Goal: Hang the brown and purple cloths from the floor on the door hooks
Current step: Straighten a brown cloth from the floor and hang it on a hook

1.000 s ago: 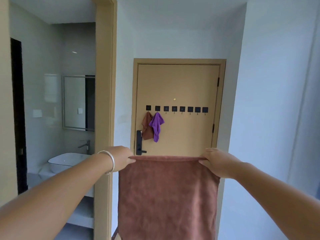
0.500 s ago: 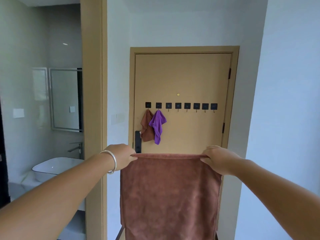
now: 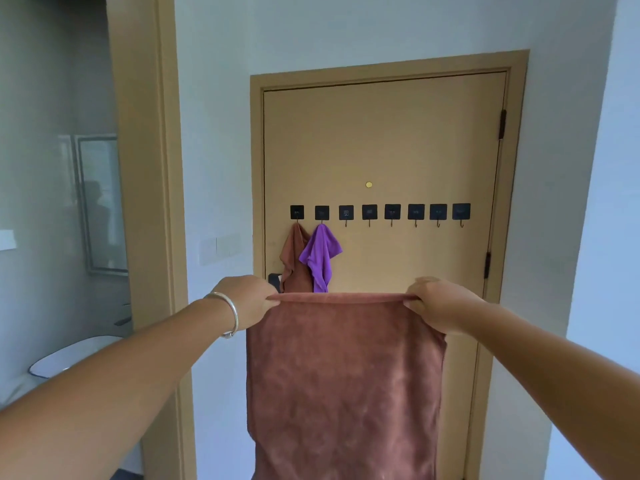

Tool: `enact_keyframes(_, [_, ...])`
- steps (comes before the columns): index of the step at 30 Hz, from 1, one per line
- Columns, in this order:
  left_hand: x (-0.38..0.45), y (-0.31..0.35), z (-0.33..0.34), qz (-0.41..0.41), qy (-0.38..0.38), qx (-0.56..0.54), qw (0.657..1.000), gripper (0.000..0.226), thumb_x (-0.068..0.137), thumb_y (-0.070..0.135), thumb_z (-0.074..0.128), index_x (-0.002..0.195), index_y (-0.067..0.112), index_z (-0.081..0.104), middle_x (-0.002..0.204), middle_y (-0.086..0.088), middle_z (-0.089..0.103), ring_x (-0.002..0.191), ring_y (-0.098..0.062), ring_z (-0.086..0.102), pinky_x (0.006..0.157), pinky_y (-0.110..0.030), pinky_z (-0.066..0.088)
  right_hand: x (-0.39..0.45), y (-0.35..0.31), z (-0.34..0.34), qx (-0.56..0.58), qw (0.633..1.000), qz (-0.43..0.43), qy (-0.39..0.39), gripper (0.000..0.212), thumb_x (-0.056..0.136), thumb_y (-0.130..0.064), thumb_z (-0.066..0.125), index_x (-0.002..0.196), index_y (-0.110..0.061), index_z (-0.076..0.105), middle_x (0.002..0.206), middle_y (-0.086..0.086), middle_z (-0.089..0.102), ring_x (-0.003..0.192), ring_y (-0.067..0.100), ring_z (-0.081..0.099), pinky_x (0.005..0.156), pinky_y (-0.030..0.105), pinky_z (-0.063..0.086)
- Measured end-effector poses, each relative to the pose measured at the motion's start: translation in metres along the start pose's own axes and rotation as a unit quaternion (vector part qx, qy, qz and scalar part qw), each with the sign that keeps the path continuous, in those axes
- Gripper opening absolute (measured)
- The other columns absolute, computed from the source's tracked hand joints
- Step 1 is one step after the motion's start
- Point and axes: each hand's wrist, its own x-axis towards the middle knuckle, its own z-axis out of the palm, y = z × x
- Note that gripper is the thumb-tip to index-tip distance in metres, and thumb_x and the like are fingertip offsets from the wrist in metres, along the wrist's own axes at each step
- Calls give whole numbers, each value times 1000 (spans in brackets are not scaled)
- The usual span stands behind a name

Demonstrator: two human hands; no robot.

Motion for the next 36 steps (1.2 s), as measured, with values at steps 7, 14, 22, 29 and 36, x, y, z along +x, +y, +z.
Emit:
enact_keyframes(7, [97,-22,51,13,1,-6,1000,31,99,40,35,86,30,60,86,7,62,81,-16,58,68,-30,43,90,24,37,-16,1000,5,-5,33,100,-39,38,110,-23,65,105,-5,53,96,17,52,82,32,44])
enact_keyframes(14, [218,-57,95,53,60,-22,997,31,98,39,36,82,28,60,82,8,62,75,-14,57,59,-27,36,193,46,59,-58,998,36,0,34,99,-40,38,108,-23,65,101,-5,54,93,16,52,81,30,44])
enact_keyframes(22, [341,-95,135,103,112,-56,987,31,98,34,37,86,24,65,82,5,63,71,-13,57,59,-23,40,310,57,75,-60,995,79,32,31,100,-36,39,104,-22,66,98,-3,58,91,17,54,81,32,47])
enact_keyframes(29, [415,-106,167,124,117,-77,982,21,93,25,42,82,22,60,80,7,59,70,-12,55,64,-26,46,379,76,108,-57,993,88,56,30,100,-34,38,107,-22,65,107,-2,60,95,19,53,83,34,48])
enact_keyframes(36, [491,-101,197,123,118,-130,977,18,83,13,45,78,30,43,82,12,53,66,-11,52,56,-25,39,455,113,131,7,989,60,134,25,98,-26,45,107,-25,69,106,-3,65,92,19,54,75,30,41])
